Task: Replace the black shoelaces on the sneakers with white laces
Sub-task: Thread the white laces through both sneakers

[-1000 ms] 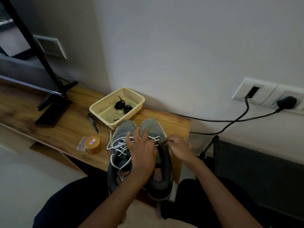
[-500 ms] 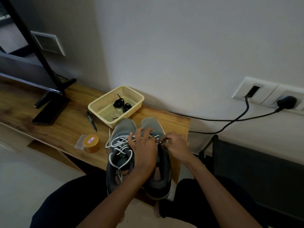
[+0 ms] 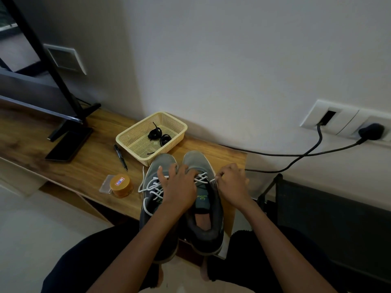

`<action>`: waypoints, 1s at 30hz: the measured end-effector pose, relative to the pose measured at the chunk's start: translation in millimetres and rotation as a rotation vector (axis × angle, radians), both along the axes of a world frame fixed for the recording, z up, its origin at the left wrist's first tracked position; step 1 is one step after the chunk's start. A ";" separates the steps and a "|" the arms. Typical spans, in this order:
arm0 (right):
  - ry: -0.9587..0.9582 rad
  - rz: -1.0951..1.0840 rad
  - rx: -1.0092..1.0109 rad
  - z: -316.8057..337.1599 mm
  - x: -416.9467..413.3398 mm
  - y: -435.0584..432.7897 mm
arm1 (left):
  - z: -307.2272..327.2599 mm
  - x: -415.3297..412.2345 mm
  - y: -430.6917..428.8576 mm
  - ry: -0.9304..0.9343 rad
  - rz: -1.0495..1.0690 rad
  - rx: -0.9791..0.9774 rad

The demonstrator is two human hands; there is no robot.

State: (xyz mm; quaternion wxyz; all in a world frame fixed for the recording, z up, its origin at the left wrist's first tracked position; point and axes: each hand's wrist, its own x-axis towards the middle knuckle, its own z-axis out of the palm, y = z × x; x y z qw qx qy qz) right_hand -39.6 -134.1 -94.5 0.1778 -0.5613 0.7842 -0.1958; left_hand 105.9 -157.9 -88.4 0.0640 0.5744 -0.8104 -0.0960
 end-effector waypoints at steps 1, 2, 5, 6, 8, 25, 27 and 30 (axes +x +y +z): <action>-0.001 -0.064 -0.005 1.5 -3.8 -0.2 | 0.1 0.1 -0.1 -0.007 0.001 0.000; 0.025 -0.126 -0.014 3.0 -7.7 -0.2 | 0.2 0.2 -0.4 -0.008 0.004 0.003; 0.204 -0.201 -0.055 3.3 -15.7 2.2 | 1.5 1.1 0.3 0.008 0.009 0.005; 0.211 -0.190 -0.065 2.9 -15.8 3.0 | 1.9 1.9 0.0 0.010 0.002 0.009; 0.186 -0.149 -0.084 3.7 -14.1 3.6 | 2.7 5.0 -3.4 0.036 -0.012 0.033; 0.333 -0.097 -0.028 11.7 -15.6 5.7 | 9.8 24.7 -23.4 0.145 -0.025 0.152; 0.330 -0.181 -0.008 11.6 -19.9 7.0 | 9.1 25.9 -24.7 0.135 -0.027 0.152; 0.268 -0.131 0.004 13.8 -18.8 5.1 | 3.3 32.5 -30.8 0.153 -0.048 0.149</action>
